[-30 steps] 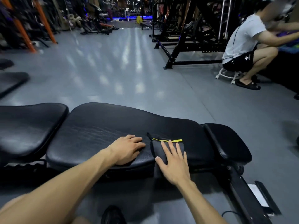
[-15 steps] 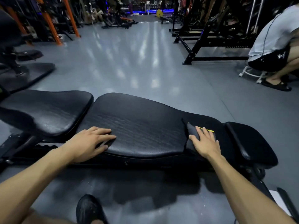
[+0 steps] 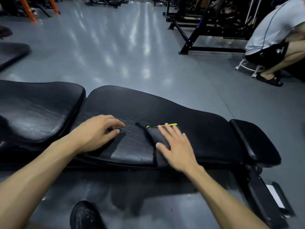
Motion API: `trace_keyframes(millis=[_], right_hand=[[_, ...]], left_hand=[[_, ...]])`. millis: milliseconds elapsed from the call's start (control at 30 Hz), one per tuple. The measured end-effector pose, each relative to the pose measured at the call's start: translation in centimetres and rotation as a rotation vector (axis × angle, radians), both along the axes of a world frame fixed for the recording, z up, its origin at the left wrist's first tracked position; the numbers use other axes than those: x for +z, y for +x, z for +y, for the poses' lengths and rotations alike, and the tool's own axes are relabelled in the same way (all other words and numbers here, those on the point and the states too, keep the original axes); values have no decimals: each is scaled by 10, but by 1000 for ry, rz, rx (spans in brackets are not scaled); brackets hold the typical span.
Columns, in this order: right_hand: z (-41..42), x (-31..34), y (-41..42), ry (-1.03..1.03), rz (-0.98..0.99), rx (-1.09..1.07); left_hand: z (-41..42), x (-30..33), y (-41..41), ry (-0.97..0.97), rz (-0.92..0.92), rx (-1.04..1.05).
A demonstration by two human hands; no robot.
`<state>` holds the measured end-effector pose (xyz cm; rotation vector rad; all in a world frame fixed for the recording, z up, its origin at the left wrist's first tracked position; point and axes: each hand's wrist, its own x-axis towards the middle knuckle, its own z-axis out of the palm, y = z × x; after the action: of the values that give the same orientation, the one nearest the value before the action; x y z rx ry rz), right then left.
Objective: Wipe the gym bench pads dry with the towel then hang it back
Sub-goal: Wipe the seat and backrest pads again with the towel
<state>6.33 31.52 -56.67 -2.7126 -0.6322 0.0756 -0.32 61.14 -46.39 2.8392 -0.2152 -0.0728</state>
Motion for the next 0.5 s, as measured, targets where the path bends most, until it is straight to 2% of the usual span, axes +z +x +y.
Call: trace_keyframes(millis=[100, 167, 233, 300, 400, 433, 500], right_hand=[[-15, 1, 48, 11, 167, -361], [8, 3, 41, -39, 176, -425], [45, 9, 6, -55, 84, -304], [72, 16, -39, -38, -11, -85], [65, 21, -54, -22, -7, 160], [52, 19, -38, -21, 7, 171], [23, 11, 5, -18, 56, 20]], left_hand=[[13, 1, -3, -38, -19, 14], [20, 0, -2, -50, -29, 27], [20, 0, 2, -61, -44, 46], [18, 2, 10, -65, -65, 41], [20, 1, 19, -62, -77, 41], [21, 1, 20, -63, -74, 45], [25, 1, 18, -53, -68, 44]])
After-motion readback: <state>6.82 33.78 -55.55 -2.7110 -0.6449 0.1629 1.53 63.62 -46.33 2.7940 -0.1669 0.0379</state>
